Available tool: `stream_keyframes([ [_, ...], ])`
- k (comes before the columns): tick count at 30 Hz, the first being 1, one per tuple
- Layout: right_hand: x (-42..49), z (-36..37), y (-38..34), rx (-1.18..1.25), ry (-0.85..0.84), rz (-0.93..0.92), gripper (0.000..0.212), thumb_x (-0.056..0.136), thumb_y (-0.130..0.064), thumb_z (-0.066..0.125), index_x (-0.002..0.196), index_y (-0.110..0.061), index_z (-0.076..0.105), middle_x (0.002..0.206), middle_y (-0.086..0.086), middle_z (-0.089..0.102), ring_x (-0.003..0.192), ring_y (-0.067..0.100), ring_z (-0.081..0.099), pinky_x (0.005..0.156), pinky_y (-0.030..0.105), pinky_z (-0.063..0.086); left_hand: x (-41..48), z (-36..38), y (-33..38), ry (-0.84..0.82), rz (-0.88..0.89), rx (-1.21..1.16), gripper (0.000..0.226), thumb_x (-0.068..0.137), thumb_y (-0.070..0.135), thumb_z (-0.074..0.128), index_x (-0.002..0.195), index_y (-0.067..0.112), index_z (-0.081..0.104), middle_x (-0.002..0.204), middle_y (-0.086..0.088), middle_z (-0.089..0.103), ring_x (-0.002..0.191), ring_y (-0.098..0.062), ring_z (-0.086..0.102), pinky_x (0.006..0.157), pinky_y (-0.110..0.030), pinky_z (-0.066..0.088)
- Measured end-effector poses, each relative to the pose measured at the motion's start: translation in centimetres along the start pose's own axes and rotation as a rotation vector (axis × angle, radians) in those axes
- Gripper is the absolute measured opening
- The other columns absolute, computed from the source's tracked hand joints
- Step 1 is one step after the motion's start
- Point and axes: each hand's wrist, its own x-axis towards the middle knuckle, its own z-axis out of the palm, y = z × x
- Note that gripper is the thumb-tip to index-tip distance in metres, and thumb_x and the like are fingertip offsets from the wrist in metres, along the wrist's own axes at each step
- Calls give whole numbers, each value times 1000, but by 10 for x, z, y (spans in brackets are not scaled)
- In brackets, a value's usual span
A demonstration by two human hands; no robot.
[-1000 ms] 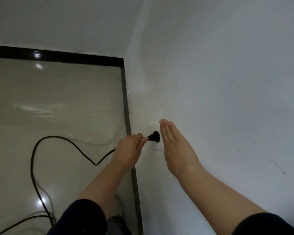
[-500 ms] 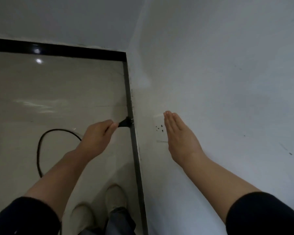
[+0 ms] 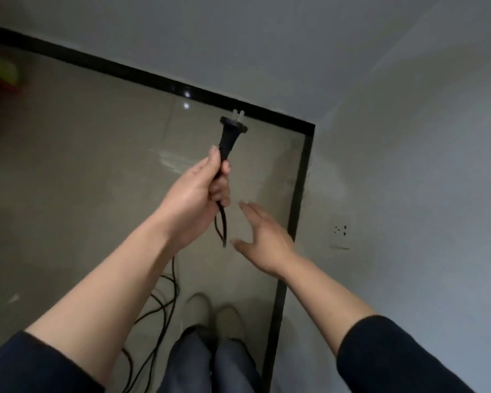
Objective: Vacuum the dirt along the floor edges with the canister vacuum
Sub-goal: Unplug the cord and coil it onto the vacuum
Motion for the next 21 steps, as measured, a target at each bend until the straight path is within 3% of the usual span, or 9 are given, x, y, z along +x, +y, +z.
stream_keyframes([
  [3, 8, 24, -42, 189, -28, -130, 70, 76, -22, 70, 141, -32, 45, 155, 6, 30, 144, 22, 22, 115, 39, 25, -49, -2, 38, -27, 11, -129, 39, 104, 43, 30, 78, 20, 46, 54, 9, 25, 50, -6, 22, 55, -22, 26],
  [6, -1, 46, -67, 135, -314, -116, 37, 71, -23, 64, 108, -25, 72, 140, 9, 51, 134, 26, 40, 108, 38, 35, -98, -25, 68, 59, 83, -290, 39, 103, 46, 32, 75, 21, 45, 51, 10, 24, 46, -4, 20, 49, -16, 25],
  [8, -20, 61, -80, 99, -477, -65, 21, 70, -34, 53, 74, -27, 72, 117, 8, 67, 115, 28, 55, 98, 39, 44, -130, -51, 85, 144, 153, -370, 40, 102, 47, 33, 74, 21, 45, 49, 9, 24, 45, -5, 19, 47, -14, 24],
  [10, -36, 78, -82, 31, -510, -59, 41, 71, -50, 41, 55, -22, 65, 87, 8, 68, 91, 29, 61, 89, 42, 46, -159, -84, 99, 264, 207, -372, 41, 103, 49, 33, 73, 22, 45, 48, 8, 23, 41, -6, 19, 43, -13, 20],
  [12, -47, 90, -76, -107, -458, -53, 55, 87, -54, 35, 56, -17, 61, 81, 10, 67, 84, 30, 60, 86, 40, 46, -186, -121, 105, 422, 223, -244, 42, 102, 50, 33, 73, 23, 45, 46, 9, 22, 38, -5, 17, 38, -14, 14],
  [14, -53, 95, -70, -184, -339, -15, 58, 96, -52, 33, 63, -13, 61, 85, 14, 69, 85, 33, 61, 83, 38, 47, -216, -163, 101, 613, 212, 36, 41, 103, 49, 36, 73, 23, 46, 45, 11, 24, 36, -2, 18, 34, -14, 13],
  [16, -51, 97, -72, -125, -190, 59, 55, 97, -46, 39, 57, -13, 55, 80, 18, 67, 81, 34, 61, 73, 35, 45, -245, -203, 82, 772, 172, 351, 40, 103, 47, 40, 73, 22, 48, 46, 11, 30, 38, -2, 23, 35, -13, 19],
  [18, -49, 103, -90, 111, -52, 155, 48, 93, -36, 52, 50, -13, 47, 62, 18, 56, 64, 31, 53, 63, 34, 38, -268, -235, 48, 853, 96, 538, 40, 103, 45, 41, 72, 21, 49, 53, 10, 36, 44, -6, 29, 39, -16, 25],
  [21, -59, 124, -142, 673, -2, 238, 41, 85, -18, 64, 50, -18, 42, 44, -2, 32, 42, 16, 29, 56, 32, 30, -285, -255, -17, 878, 0, 657, 41, 101, 46, 44, 70, 20, 44, 61, 2, 38, 53, -15, 32, 51, -29, 24],
])
